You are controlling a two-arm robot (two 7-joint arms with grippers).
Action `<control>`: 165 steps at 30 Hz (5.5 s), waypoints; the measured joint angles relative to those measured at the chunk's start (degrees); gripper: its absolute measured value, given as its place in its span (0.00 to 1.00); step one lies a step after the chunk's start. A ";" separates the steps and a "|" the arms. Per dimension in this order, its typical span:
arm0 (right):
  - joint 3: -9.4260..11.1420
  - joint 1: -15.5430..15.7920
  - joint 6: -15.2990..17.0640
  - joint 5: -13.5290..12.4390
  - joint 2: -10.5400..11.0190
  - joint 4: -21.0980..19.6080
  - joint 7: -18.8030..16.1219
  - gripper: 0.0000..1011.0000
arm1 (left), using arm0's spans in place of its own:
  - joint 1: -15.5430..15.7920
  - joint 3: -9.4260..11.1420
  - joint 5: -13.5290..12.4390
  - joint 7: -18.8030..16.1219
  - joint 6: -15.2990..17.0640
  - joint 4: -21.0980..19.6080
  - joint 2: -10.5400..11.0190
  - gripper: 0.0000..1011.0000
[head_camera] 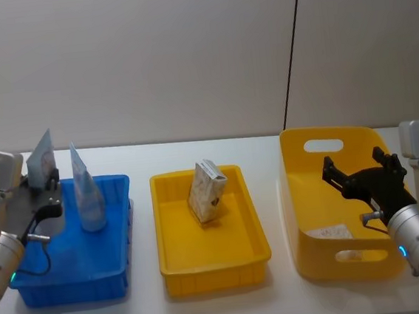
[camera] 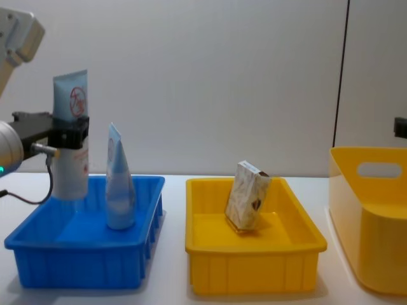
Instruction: Bimanual collaborative sorting of washing and personal care products
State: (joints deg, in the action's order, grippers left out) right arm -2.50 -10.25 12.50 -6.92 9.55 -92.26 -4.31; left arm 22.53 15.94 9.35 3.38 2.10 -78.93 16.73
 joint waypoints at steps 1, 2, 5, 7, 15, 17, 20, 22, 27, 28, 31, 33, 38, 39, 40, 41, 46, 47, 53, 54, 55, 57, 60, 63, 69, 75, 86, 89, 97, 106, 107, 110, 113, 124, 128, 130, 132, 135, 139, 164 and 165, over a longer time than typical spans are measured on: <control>0.00 0.00 0.00 0.00 0.00 0.00 0.00 0.99 | -0.10 -0.05 0.19 0.39 -0.16 -0.36 0.09 0.25; 0.00 0.00 0.00 0.00 0.00 0.00 0.00 0.99 | -0.20 -0.11 0.33 0.70 -0.29 -0.76 0.18 0.25; 0.00 0.00 0.00 0.00 0.00 0.00 0.00 0.99 | -0.45 -0.20 0.94 2.07 -0.83 -1.92 0.43 0.25; 0.00 0.00 0.00 0.00 0.00 0.00 0.00 0.99 | -0.56 -0.21 1.46 3.38 -1.23 -2.75 0.61 0.25; 0.00 0.00 0.00 0.00 0.00 0.00 0.00 0.99 | -0.42 0.36 3.10 7.80 -2.39 -4.51 0.84 0.25; 0.00 0.00 0.00 0.00 0.00 0.00 0.00 0.99 | -0.17 0.72 3.53 9.10 -2.72 -4.82 0.78 0.25; 0.00 0.00 0.00 0.00 0.00 0.00 0.00 0.99 | 0.18 1.12 3.99 10.58 -3.06 -4.97 0.63 0.25; 0.00 0.00 0.00 0.00 0.00 0.00 0.00 0.99 | 0.59 1.62 4.34 11.85 -3.39 -4.99 0.34 0.25; 0.00 0.00 0.00 0.00 0.00 0.00 0.00 0.99 | 2.08 3.43 4.91 14.71 -4.17 -4.58 -0.86 0.25; 0.00 0.00 0.00 0.00 0.00 0.00 0.00 0.99 | 2.28 3.66 4.97 15.08 -4.29 -4.45 -1.03 0.25; 0.00 0.00 0.00 0.00 0.00 0.00 0.00 0.99 | 2.87 4.36 5.07 15.84 -4.54 -4.03 -1.55 0.25; 0.00 0.00 0.00 0.01 0.00 0.00 0.00 0.99 | 3.51 5.17 5.11 16.48 -4.72 -3.56 -2.08 0.25; 0.00 0.00 0.00 0.00 0.00 0.00 0.00 0.99 | 4.91 6.74 5.03 17.61 -5.05 -2.56 -3.25 0.25; 0.00 0.00 0.00 0.00 0.00 0.00 0.00 0.99 | 5.09 6.93 5.00 17.74 -5.08 -2.43 -3.39 0.25; 0.00 0.00 0.00 0.00 0.00 0.00 0.00 0.99 | 5.26 7.10 4.96 17.84 -5.12 -2.31 -3.55 0.25; 0.00 0.00 0.00 0.00 0.00 0.00 0.00 0.99 | 5.62 7.48 4.85 18.11 -5.23 -2.02 -3.88 0.25; 0.00 0.00 0.00 0.00 0.00 0.00 0.00 0.99 | 6.40 8.24 4.62 18.64 -5.41 -1.42 -4.54 0.25; 0.00 0.00 0.00 0.01 0.00 0.00 -0.03 0.99 | 6.62 8.45 4.55 18.78 -5.45 -1.26 -4.71 0.25; 0.00 0.04 0.00 -0.01 0.09 -0.01 -0.57 0.99 | 7.19 9.05 4.36 19.16 -5.60 -0.83 -5.18 0.25; -0.04 0.07 0.01 -0.04 0.18 -0.04 -0.94 0.99 | 7.25 9.11 4.33 19.21 -5.63 -0.79 -5.23 0.25; -0.09 0.10 -0.01 -0.06 0.31 -0.09 -1.31 0.99 | 7.36 9.23 4.30 19.29 -5.66 -0.70 -5.33 0.25; -0.19 0.13 -0.05 -0.09 0.48 -0.14 -1.78 0.99 | 7.45 9.32 4.27 19.36 -5.68 -0.64 -5.40 0.25; -0.51 0.18 -0.29 -0.29 0.99 -0.24 -2.95 0.99 | 7.63 9.50 4.22 19.45 -5.71 -0.53 -5.55 0.25; -1.01 0.23 -0.59 -0.52 1.64 -0.37 -4.20 0.99 | 7.77 9.65 4.18 19.56 -5.75 -0.43 -5.68 0.25; -2.25 0.14 -1.23 -1.00 3.05 -0.50 -7.35 0.99 | 7.95 9.82 4.13 19.68 -5.79 -0.30 -5.83 0.25; -3.68 -0.30 -1.65 -1.48 4.30 -0.47 -10.31 0.99 | 8.05 9.93 4.10 19.75 -5.83 -0.22 -5.93 0.25; -7.54 -2.55 -2.87 -2.45 6.78 1.03 -17.33 0.99 | 8.14 10.02 4.06 19.81 -5.85 -0.14 -6.00 0.25; -8.72 -3.43 -3.30 -2.77 7.30 1.76 -19.34 0.99 | 8.15 10.04 4.05 19.82 -5.85 -0.12 -6.01 0.25; -11.64 -6.28 -4.66 -3.36 8.02 4.16 -24.17 0.99 | 8.19 10.07 4.05 19.85 -5.85 -0.10 -6.05 0.25; -15.67 -11.19 -7.20 -3.28 7.12 9.20 -28.41 0.99 | 8.21 10.07 4.06 19.84 -5.85 -0.10 -6.06 0.25; -16.14 -11.90 -7.54 -3.19 6.90 9.92 -28.76 0.99 | 8.21 10.08 4.06 19.85 -5.85 -0.10 -6.06 0.25; -16.87 -12.93 -8.10 -3.01 6.53 11.19 -29.23 0.99 | 8.21 10.07 4.06 19.84 -5.84 -0.10 -6.06 0.25; -17.70 -14.24 -8.58 -2.72 5.96 12.71 -29.48 0.99 | 8.21 10.07 4.06 19.84 -5.85 -0.10 -6.06 0.25; -19.69 -17.77 -10.15 -1.63 4.19 17.20 -28.73 0.99 | 8.21 10.07 4.06 19.84 -5.84 -0.11 -6.06 0.25; -20.32 -19.02 -10.84 -1.28 3.63 18.75 -28.37 0.99 | 8.21 10.07 4.06 19.84 -5.84 -0.11 -6.06 0.25; -20.54 -19.39 -11.12 -1.17 3.45 19.24 -28.26 0.99 | 8.21 10.07 4.06 19.84 -5.84 -0.11 -6.06 0.25; -20.87 -19.94 -11.49 -1.00 3.15 20.05 -28.14 0.99 | 8.21 10.07 4.06 19.84 -5.84 -0.11 -6.06 0.25; -21.35 -20.84 -12.00 -0.87 2.67 21.18 -27.91 0.99 | 8.21 10.07 4.06 19.83 -5.84 -0.11 -6.06 0.25; -21.93 -21.93 -12.63 -0.66 2.08 22.72 -27.71 0.99 | 8.21 10.07 4.06 19.83 -5.84 -0.11 -6.06 0.25; -22.93 -24.74 -13.28 -0.57 0.27 26.82 -24.45 0.54 | 8.21 10.07 4.07 19.84 -5.84 -0.11 -6.06 0.47; -22.94 -24.75 -13.31 -0.61 0.26 26.84 -24.37 0.53 | 8.21 10.07 4.07 19.84 -5.84 -0.11 -6.06 0.50</control>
State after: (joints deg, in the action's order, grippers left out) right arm -25.45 -35.00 -0.81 -7.53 9.81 -65.42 -28.68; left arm 30.74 26.01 13.42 23.21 -3.75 -79.04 10.66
